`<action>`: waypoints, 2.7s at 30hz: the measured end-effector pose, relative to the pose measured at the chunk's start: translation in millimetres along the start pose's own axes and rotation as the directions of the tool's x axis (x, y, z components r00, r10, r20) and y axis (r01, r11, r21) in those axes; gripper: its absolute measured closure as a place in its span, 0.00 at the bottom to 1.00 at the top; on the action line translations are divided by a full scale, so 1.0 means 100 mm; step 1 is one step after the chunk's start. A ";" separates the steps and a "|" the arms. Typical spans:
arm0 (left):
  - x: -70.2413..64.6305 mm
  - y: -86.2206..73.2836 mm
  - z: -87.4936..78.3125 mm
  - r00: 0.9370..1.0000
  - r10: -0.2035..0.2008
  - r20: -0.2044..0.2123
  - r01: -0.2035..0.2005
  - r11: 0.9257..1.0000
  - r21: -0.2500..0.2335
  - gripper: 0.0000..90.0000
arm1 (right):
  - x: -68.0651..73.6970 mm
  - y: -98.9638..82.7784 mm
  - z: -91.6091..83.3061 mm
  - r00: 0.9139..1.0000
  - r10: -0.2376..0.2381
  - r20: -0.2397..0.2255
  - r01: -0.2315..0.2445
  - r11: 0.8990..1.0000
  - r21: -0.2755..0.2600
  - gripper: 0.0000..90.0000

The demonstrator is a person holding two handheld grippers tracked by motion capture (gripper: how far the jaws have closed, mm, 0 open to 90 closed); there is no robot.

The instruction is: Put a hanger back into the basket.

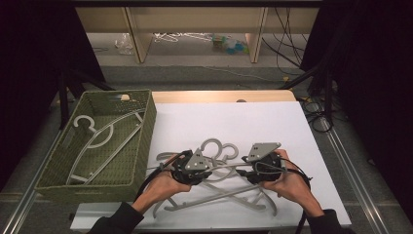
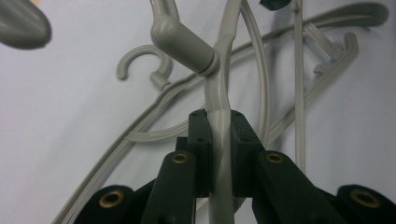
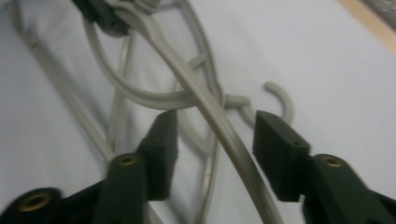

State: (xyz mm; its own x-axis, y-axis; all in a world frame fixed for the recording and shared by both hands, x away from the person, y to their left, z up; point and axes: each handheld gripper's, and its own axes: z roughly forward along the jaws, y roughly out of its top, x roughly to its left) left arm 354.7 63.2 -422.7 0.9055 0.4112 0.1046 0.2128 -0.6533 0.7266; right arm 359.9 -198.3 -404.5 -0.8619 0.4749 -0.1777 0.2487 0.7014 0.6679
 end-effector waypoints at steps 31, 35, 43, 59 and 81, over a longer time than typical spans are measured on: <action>0.52 0.10 -1.02 0.933 -0.344 -0.109 0.310 0.919 -0.243 0.90 | 0.19 -0.11 -0.13 0.983 0.176 -0.045 -0.180 0.977 -0.115 0.33; 0.56 0.18 -1.29 0.931 -0.351 -0.097 0.314 0.909 -0.273 0.90 | 0.19 -0.13 -0.14 0.982 0.181 -0.045 -0.185 0.976 -0.113 0.32; 0.83 0.15 -1.89 0.902 -0.391 -0.184 0.322 0.892 -0.318 0.90 | 0.18 -0.17 -0.15 0.980 0.194 -0.043 -0.197 0.975 -0.106 0.32; 1.47 -0.54 -2.51 0.788 -0.456 -0.414 0.345 0.884 -0.316 0.90 | 0.16 -0.21 -0.10 0.978 0.206 -0.045 -0.209 0.973 -0.098 0.31; 1.96 -1.26 -2.36 0.714 -0.426 -0.556 0.384 0.902 -0.198 0.90 | 0.15 -0.23 -0.06 0.976 0.211 -0.050 -0.214 0.973 -0.083 0.30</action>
State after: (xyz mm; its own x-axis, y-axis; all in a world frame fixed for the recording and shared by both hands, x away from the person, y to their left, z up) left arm 418.7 375.5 -333.6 0.3521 0.9250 0.1427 0.4669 -0.3057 0.8298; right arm 338.2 -210.2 -418.4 -0.8111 0.5849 0.0032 0.3900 0.5367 0.7482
